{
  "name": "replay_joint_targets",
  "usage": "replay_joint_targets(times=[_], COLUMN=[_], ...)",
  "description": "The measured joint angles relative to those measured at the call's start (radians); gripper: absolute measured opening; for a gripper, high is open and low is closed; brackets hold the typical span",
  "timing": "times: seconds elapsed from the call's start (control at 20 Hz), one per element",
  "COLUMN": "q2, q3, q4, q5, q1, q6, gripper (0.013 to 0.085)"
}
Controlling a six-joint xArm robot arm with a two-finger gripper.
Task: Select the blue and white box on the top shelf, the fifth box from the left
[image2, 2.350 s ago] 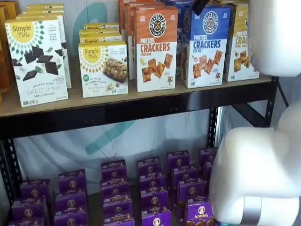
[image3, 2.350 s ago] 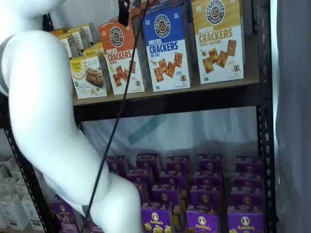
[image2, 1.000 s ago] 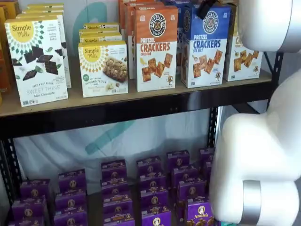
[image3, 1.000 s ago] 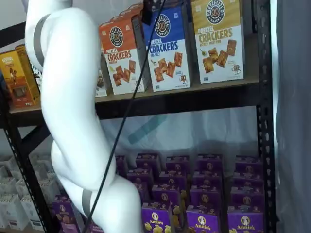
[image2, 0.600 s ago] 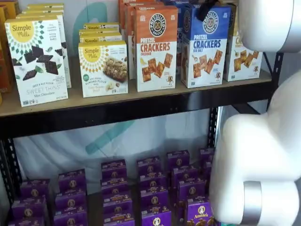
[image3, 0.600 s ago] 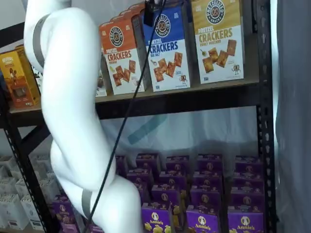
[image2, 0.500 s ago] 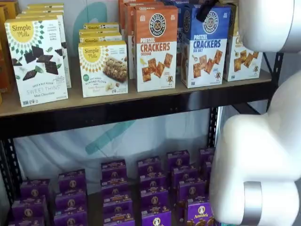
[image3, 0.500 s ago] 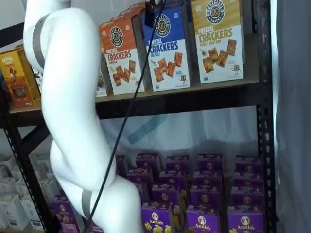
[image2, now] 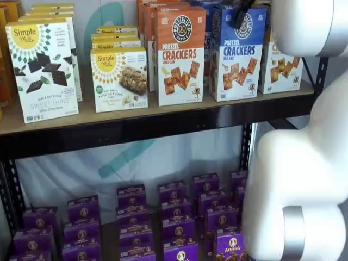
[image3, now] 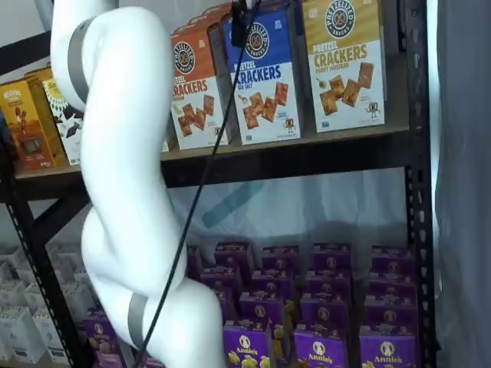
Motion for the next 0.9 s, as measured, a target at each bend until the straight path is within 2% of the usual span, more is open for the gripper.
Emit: replay_joint_targets(times=[0.2, 0.45, 0.9], q2=[0.001, 0.031, 0.074], q3=[0.001, -0.038, -0.102], q4=[-0.051, -0.104, -0.12], q5=[-0.015, 0.019, 0.08], q1=[0.03, 0.054, 0.057], q6=[0.007, 0.016, 0.019], gripper=[0.085, 0.085, 0.085])
